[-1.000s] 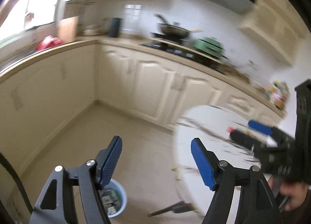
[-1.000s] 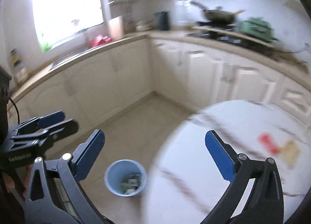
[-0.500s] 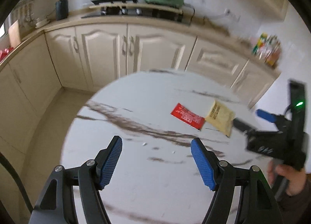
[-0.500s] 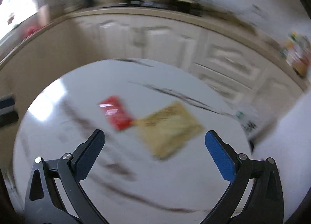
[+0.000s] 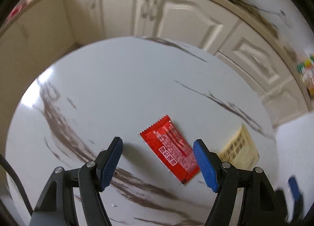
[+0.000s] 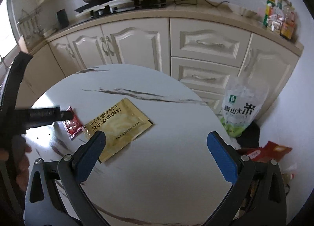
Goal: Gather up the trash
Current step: 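Move both tools back toward the table, then grasp the red wrapper with the left gripper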
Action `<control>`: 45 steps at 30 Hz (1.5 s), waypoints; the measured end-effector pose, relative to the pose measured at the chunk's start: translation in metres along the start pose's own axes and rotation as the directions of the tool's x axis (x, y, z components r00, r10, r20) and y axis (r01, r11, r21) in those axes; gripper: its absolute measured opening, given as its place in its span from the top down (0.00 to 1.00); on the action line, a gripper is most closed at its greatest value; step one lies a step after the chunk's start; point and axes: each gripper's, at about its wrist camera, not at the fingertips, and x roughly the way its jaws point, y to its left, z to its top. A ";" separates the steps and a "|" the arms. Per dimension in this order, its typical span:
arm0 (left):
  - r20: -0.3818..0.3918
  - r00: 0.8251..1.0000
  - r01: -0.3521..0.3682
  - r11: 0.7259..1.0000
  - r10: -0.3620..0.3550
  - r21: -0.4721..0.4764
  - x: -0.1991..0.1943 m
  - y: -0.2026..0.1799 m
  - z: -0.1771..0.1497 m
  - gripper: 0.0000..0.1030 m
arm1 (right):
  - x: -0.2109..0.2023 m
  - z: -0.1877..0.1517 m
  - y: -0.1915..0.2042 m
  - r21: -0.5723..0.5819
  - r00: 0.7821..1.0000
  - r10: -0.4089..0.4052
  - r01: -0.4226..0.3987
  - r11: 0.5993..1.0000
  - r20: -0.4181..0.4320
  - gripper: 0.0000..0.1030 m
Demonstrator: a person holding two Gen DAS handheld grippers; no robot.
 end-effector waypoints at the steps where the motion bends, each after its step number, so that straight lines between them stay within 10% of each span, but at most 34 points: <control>1: 0.000 1.000 -0.002 1.000 0.002 -0.003 0.002 -0.002 0.002 0.31 | -0.001 0.000 -0.001 -0.005 1.000 0.007 -0.007 1.000 0.005 0.00; 8: 0.056 0.985 -0.168 0.984 0.164 0.066 0.021 -0.038 -0.003 0.27 | -0.005 0.001 -0.006 -0.019 0.998 0.052 -0.052 0.998 0.027 0.00; 17: 0.058 0.993 -0.109 0.976 0.100 0.188 0.020 -0.033 -0.008 0.29 | -0.004 -0.006 -0.008 0.007 0.997 0.071 -0.071 0.997 0.014 0.00; 22: 0.039 0.999 -0.045 0.957 0.035 0.287 0.015 -0.009 -0.005 0.72 | 0.005 -0.009 0.002 0.035 0.998 0.064 -0.063 0.997 -0.007 0.00; 29: 0.016 0.996 0.074 0.938 -0.085 0.339 0.004 0.044 -0.007 0.91 | 0.026 -0.005 0.030 0.092 0.995 0.079 -0.074 0.993 -0.054 0.00; 45: 0.046 0.974 0.178 0.872 -0.223 0.455 -0.062 0.140 -0.038 0.98 | 0.089 0.009 0.107 0.137 0.948 -0.281 0.301 0.944 -0.150 0.00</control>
